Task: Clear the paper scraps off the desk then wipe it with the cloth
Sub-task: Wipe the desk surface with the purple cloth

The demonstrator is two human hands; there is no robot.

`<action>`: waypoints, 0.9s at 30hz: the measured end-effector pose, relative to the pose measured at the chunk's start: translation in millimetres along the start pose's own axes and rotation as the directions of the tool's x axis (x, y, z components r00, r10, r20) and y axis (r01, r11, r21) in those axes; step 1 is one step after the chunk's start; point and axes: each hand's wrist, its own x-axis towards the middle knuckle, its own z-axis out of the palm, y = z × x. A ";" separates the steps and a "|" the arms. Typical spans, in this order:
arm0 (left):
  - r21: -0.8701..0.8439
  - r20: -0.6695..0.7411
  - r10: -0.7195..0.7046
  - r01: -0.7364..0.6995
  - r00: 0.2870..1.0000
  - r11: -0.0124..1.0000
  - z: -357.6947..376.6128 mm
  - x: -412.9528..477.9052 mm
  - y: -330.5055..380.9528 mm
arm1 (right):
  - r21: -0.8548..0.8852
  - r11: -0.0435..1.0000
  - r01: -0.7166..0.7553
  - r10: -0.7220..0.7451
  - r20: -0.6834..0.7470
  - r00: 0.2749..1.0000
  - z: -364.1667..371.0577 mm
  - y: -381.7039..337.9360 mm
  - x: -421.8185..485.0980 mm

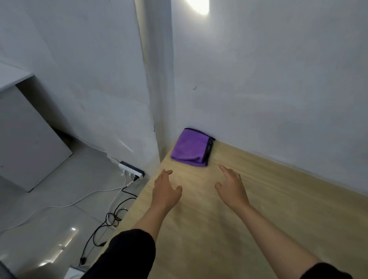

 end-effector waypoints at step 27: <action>-0.759 0.482 -0.142 0.493 0.864 0.424 4.1 40.1 58.6 | -0.038 0.881 0.472 -0.455 -0.347 0.820 31.2 -33.5 2.8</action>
